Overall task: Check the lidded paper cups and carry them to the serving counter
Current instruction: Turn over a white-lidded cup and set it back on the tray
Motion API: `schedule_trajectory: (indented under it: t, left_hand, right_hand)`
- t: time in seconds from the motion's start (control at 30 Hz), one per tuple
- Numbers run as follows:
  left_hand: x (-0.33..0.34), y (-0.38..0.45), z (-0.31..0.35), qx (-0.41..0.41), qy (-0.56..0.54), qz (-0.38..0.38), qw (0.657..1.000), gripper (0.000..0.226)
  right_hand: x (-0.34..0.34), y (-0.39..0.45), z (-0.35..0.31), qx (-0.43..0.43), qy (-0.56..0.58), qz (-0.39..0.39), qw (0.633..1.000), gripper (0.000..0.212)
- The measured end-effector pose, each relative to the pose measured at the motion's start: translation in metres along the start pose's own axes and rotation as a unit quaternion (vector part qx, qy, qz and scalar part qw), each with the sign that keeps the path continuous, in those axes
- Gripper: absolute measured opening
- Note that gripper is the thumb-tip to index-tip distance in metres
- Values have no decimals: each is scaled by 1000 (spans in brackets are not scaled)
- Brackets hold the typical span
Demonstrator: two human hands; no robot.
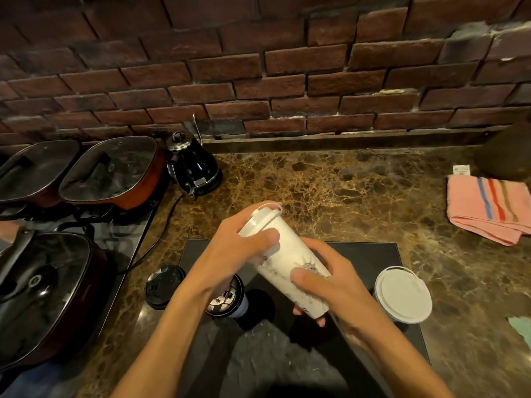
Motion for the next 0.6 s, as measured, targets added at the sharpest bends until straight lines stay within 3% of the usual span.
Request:
schedule_trajectory:
  t: [0.07, 0.13, 0.2, 0.27, 0.33, 0.4, 0.5, 0.57, 0.6]
  left_hand:
    - [2, 0, -1, -4, 5, 0, 1000, 52]
    - [1, 0, -2, -8, 6, 26, 1000, 45]
    - [0, 1, -4, -18, 4, 49, 999, 40]
    - [0, 2, -5, -15, 9, 62, 998, 38]
    - [2, 2, -3, -5, 27, 55, 998, 42]
    - [5, 1, -1, -6, 21, 38, 999, 47]
    - [5, 0, 1, 4, -13, 19, 1000, 47]
    - [7, 0, 3, 18, -18, 10, 1000, 46]
    - [7, 0, 5, 21, -16, 13, 1000, 45]
  right_hand:
    - [2, 0, 2, 33, 48, -37, 998, 64]
    - [0, 1, 2, 42, 13, -19, 999, 69]
    - [-4, 2, -5, 8, -145, 27, 989, 76]
    - [-1, 0, -11, -35, -338, 32, 940, 86]
    - [3, -2, -15, -50, -403, 33, 913, 90]
    - [2, -1, -16, -62, -353, 32, 933, 84]
    - [-1, 1, -2, 3, -71, -22, 997, 64]
    - [6, -4, 5, 67, 100, -78, 990, 51]
    - [8, -6, 5, 79, 127, -87, 985, 49]
Point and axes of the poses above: each hand's wrist, its own y-axis towards the middle knuckle, its own x-axis out of the palm, z = x × y, the point moved 6 cm from there along y, towards the middle knuckle, and after that the axes turned 5 degrees about -y, right-handed, at the moved point
